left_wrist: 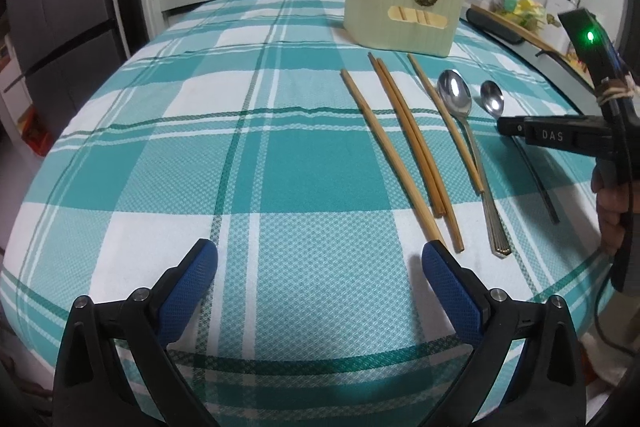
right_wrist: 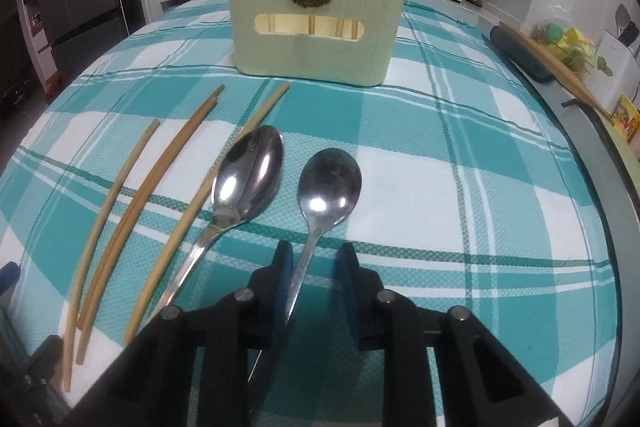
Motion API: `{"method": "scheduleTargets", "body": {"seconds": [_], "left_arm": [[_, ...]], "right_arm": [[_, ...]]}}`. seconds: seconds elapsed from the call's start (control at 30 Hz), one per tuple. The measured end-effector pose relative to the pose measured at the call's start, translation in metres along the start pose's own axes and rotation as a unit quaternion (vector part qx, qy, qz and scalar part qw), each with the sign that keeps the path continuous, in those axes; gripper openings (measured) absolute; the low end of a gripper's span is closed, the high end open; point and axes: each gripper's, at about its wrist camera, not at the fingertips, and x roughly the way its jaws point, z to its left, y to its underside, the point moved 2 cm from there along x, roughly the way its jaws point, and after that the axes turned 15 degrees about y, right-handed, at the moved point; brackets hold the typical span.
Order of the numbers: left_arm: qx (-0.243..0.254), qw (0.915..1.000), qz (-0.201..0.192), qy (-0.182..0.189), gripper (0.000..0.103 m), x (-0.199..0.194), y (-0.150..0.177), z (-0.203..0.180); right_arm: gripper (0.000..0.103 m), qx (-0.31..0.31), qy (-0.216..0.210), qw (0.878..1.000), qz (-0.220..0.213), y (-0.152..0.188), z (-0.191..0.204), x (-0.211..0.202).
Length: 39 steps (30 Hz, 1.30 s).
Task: Organize utensils
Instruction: 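Grasp a steel spoon with the right tool while the left tool grasps a chopstick, then lift the held spoon and chopstick and carry both over the cream holder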
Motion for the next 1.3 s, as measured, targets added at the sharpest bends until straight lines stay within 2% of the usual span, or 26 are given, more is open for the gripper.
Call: {"method": "scheduleTargets", "body": {"seconds": [0.2,0.4,0.5,0.6,0.67,0.8,0.9,0.93,0.97,1.03,1.07,1.1,1.17,1.3], "left_arm": [[-0.034,0.9988,-0.014,0.033,0.102,-0.005,-0.045,0.007],[-0.037,0.9984,0.036,0.024,0.1,0.052,-0.088,0.007],[-0.023,0.9977,0.064,0.0,0.09,0.081,-0.098,0.006],[-0.001,0.9967,0.075,-0.031,0.09,0.095,-0.099,0.007],[0.001,0.9968,0.074,-0.03,0.091,0.096,-0.1,0.01],[0.005,0.9965,0.079,-0.028,0.091,0.099,-0.105,0.012],[0.002,0.9961,0.086,-0.021,0.089,0.107,-0.113,0.013],[0.001,0.996,0.088,-0.018,0.088,0.109,-0.117,0.013],[0.0,0.996,0.088,-0.016,0.082,0.11,-0.119,0.013],[0.003,0.9963,0.086,-0.011,0.062,0.11,-0.123,0.012],[0.004,0.9964,0.085,-0.006,0.039,0.109,-0.124,0.011],[0.002,0.9966,0.082,0.01,0.008,0.108,-0.125,0.011],[-0.012,0.9964,0.08,0.028,0.006,0.107,-0.125,0.014],[-0.03,0.9972,0.053,0.044,0.005,0.092,-0.128,0.018]], "right_arm": [[0.023,0.027,0.024,0.999,0.003,0.015,-0.038,0.003],[0.023,0.048,0.024,0.999,-0.003,0.03,-0.06,0.0],[0.024,0.064,0.01,0.998,-0.003,0.033,-0.067,0.0],[0.034,0.086,-0.006,0.996,0.0,0.037,-0.078,-0.001],[0.051,0.1,-0.012,0.995,0.005,0.039,-0.085,0.0],[0.053,0.103,-0.016,0.994,0.007,0.035,-0.084,0.004],[0.054,0.081,-0.018,0.996,0.005,0.018,-0.07,0.014],[0.059,0.065,-0.012,0.998,0.004,0.011,-0.063,0.019],[0.06,0.047,-0.002,0.999,0.002,0.003,-0.056,0.023],[0.058,0.038,-0.006,0.999,0.003,-0.01,-0.049,0.03],[0.046,0.041,-0.009,0.999,0.005,-0.015,-0.049,0.033],[0.035,0.04,-0.006,0.999,0.001,-0.018,-0.048,0.034],[0.036,0.037,-0.004,0.999,-0.005,-0.021,-0.048,0.035],[0.036,0.06,-0.039,0.997,-0.037,-0.024,-0.058,0.021]]}}
